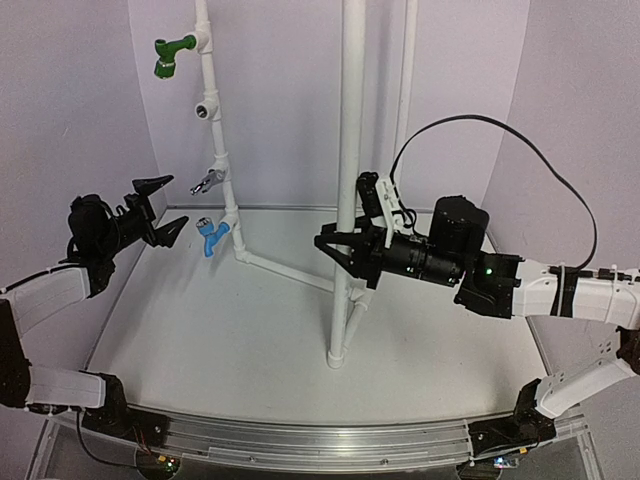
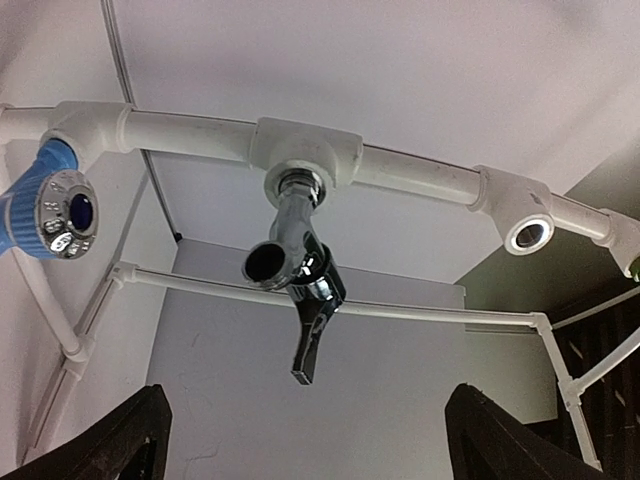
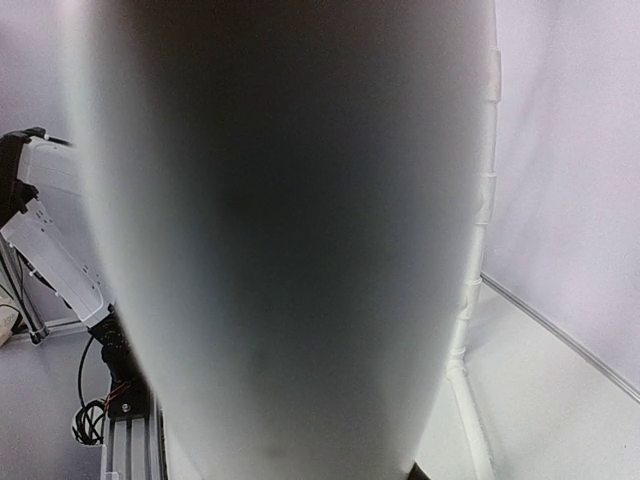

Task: Install the water faucets

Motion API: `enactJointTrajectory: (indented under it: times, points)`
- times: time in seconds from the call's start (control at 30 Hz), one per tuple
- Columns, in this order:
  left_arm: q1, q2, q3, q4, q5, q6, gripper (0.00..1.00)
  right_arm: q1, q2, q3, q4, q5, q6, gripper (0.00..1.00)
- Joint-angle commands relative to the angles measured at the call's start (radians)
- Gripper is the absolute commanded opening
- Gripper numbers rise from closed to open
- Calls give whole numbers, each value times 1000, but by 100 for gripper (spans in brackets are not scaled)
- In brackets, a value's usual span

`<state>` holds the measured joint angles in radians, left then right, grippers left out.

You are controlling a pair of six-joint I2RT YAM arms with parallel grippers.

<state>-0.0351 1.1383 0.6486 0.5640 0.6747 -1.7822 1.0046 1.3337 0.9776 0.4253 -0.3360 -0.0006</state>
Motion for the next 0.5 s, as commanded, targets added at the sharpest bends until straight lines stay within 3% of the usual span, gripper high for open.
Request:
enactJointTrajectory:
  times: [0.0,0.47]
  points:
    - [-61,68,58,128,-31,-69,99,32,16,55,48,-136,243,0]
    - [-115,237,124,268,-167,-104,95,33,-3,46,50,-129,243,0]
